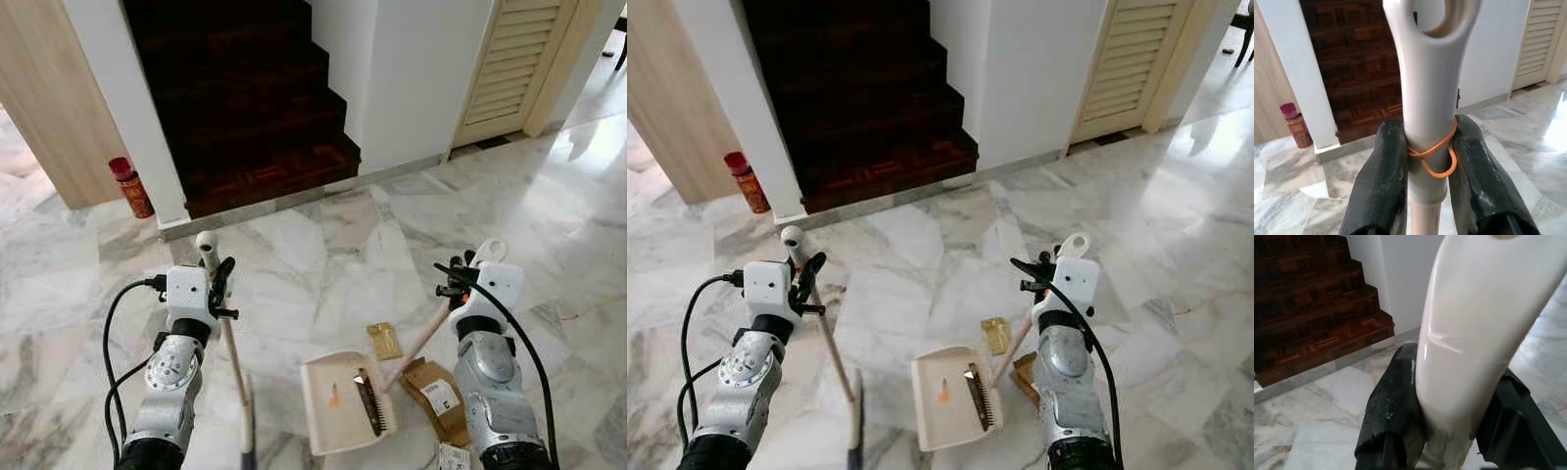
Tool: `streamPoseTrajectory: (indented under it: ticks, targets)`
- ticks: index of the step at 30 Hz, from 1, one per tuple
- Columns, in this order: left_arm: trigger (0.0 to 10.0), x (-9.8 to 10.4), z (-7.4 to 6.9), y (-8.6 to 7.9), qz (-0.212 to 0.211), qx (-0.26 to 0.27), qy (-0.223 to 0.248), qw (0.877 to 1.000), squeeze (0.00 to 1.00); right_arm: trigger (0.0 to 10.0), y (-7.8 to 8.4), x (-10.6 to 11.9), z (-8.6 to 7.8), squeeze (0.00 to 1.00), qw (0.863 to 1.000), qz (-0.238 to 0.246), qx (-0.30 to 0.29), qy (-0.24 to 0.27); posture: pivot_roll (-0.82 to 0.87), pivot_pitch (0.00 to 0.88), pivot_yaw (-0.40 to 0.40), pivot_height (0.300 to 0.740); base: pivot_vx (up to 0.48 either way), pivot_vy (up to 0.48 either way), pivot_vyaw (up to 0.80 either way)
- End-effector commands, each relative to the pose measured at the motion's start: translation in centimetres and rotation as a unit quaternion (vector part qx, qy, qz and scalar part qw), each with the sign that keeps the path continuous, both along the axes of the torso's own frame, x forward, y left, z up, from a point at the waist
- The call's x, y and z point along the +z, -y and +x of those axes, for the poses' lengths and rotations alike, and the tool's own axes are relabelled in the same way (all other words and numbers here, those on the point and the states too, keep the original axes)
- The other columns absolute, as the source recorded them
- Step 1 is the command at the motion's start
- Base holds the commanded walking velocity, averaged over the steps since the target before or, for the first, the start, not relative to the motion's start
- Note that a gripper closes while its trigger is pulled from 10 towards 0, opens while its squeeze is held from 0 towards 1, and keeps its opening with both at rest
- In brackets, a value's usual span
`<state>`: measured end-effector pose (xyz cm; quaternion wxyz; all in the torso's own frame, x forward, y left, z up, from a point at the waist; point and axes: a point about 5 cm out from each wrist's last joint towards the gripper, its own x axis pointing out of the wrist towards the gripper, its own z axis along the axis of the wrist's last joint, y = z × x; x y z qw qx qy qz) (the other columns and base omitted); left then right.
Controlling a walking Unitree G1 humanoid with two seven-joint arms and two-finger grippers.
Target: Sweep floor
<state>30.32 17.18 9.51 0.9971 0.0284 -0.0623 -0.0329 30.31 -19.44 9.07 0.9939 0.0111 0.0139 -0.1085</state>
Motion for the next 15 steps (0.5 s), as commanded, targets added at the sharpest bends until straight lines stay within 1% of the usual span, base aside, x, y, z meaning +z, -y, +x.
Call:
streamPoseTrajectory:
  ticks: [1,5,7,11,15]
  targets:
    - [10.0,1.02,0.42,-0.21,0.004,-0.002,0.019,1.0,0.0,10.0,-0.52,1.15,0.44,0.0,1.0,0.006,0.006,0.026,0.02,0.0,0.03,0.74,0.0,0.405,0.0]
    - [10.0,0.97,0.45,-0.12,0.005,-0.004,0.018,1.0,0.0,10.0,-0.32,1.18,0.47,0.0,1.0,0.011,0.002,0.026,0.02,0.0,0.034,0.74,0.0,0.404,0.0]
    - [10.0,0.94,0.49,-0.09,0.004,-0.005,0.017,1.0,0.0,10.0,-0.19,1.04,0.58,0.0,1.0,0.009,-0.004,0.017,0.02,0.0,0.036,0.74,0.0,0.401,0.0]
    - [10.0,0.93,0.61,-0.01,0.004,-0.007,0.016,1.0,0.0,10.0,-0.23,1.33,0.78,0.0,1.0,0.014,-0.004,0.026,0.02,0.0,0.036,0.74,0.0,0.402,-0.75]
    - [10.0,1.01,0.71,-0.01,0.003,-0.005,0.017,1.0,0.0,10.0,-0.29,1.38,0.8,0.0,1.0,0.012,-0.003,0.026,0.03,0.0,0.031,0.74,0.0,0.399,0.0]
